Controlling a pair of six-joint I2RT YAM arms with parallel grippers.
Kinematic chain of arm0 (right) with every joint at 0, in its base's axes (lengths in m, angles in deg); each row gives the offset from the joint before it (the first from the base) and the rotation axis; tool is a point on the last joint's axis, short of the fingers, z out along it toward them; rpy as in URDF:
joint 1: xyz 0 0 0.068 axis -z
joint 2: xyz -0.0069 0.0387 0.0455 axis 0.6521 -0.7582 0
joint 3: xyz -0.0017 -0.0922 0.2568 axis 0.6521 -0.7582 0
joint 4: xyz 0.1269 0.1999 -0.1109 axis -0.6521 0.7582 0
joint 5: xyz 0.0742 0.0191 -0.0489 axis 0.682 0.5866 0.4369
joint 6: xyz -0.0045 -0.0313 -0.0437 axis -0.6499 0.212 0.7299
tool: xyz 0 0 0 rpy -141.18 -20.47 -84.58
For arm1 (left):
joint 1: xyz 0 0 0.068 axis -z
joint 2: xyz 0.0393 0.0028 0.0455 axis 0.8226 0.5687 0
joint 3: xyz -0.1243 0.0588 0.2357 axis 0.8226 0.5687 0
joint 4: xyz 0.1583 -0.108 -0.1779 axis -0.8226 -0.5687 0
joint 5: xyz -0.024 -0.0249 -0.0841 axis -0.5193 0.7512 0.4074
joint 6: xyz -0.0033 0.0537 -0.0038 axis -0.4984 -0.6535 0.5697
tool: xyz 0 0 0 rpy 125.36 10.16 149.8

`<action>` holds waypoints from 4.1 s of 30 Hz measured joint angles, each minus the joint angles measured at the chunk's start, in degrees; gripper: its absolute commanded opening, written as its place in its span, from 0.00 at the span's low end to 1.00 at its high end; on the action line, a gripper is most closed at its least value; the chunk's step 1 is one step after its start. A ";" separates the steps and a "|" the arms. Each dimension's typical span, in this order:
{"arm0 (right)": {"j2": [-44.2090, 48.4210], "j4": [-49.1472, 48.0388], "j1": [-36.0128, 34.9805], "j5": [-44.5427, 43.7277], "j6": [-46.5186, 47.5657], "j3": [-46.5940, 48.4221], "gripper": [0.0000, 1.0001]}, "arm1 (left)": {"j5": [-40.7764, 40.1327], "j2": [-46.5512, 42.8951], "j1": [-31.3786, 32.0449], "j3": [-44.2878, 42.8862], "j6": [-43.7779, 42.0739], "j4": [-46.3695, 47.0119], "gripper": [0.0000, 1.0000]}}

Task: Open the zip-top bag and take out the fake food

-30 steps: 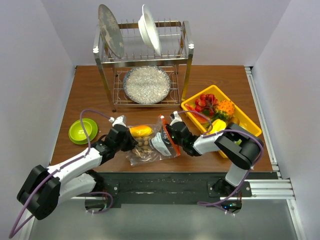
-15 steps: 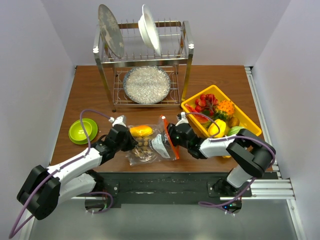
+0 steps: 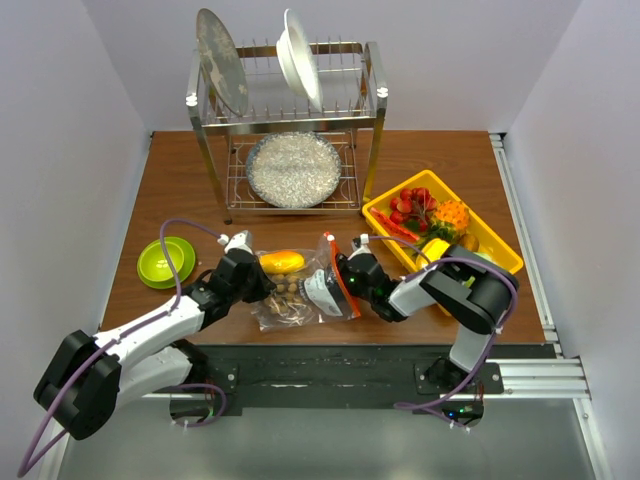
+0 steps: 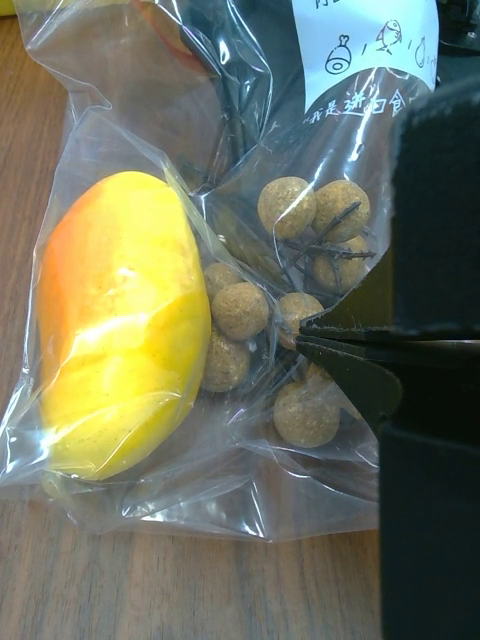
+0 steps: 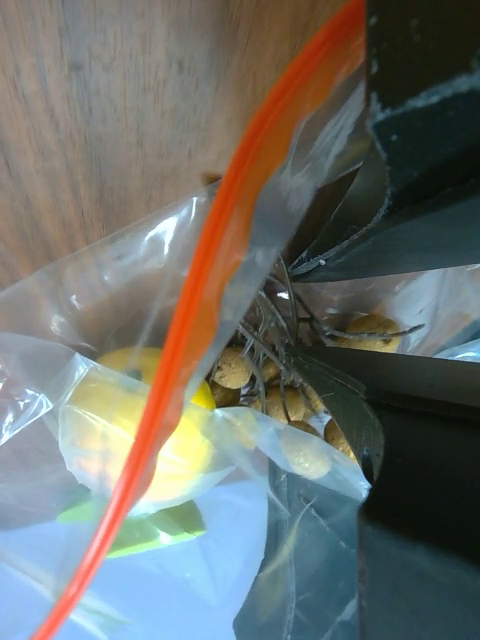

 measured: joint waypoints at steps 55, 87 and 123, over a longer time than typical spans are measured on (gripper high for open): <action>5.01 11.43 -0.26 0.66 17.09 6.19 0.00 | -1.60 14.95 -0.37 -12.20 0.70 9.44 0.29; 27.15 33.68 -0.46 -11.43 30.45 6.19 0.00 | -4.74 21.46 -0.37 -6.14 2.08 14.36 0.00; 39.04 60.81 -0.44 -25.77 36.52 17.14 0.00 | 0.87 11.74 -0.35 -5.33 -4.52 14.29 0.14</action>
